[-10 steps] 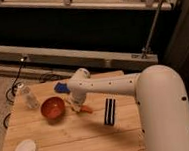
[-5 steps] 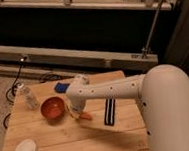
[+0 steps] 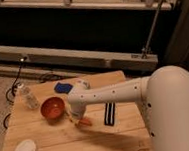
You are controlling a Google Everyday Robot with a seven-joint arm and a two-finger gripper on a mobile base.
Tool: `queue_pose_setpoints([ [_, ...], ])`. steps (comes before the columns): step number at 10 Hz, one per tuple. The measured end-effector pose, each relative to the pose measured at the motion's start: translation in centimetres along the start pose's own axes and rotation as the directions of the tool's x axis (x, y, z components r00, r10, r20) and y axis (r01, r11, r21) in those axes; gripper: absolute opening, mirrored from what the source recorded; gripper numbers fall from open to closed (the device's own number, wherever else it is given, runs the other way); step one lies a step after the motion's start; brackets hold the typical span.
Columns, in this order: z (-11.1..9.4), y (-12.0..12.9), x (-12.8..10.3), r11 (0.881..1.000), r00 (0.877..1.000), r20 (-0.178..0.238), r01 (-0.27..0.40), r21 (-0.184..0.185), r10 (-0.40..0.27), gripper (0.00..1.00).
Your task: Drag the pepper across the table
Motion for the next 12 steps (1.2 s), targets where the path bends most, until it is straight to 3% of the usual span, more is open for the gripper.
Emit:
queue_pose_setpoints([
  [6, 0.6, -3.1, 0.8, 0.998, 0.999, -0.002, 0.047, 0.051, -0.047, 0.15],
  [12, 1.5, -6.2, 1.4, 0.995, 0.998, 0.008, 0.068, 0.073, -0.069, 0.15],
])
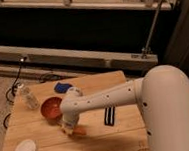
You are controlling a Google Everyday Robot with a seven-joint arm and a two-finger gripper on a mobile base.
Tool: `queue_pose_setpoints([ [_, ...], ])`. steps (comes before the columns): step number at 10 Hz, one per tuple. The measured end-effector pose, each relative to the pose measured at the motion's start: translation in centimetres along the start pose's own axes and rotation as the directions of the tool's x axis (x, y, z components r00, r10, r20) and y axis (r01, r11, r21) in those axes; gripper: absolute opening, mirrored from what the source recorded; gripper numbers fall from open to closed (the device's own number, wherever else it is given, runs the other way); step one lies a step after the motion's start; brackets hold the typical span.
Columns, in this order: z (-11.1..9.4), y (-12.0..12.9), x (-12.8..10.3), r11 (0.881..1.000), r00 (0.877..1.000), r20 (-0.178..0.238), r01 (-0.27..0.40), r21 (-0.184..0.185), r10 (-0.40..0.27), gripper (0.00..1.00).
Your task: Drag the pepper across the table
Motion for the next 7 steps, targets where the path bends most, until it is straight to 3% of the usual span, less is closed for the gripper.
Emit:
queue_pose_setpoints([
  [7, 0.9, -2.3, 0.7, 1.000, 1.000, 0.005, 0.012, 0.011, -0.012, 0.15],
])
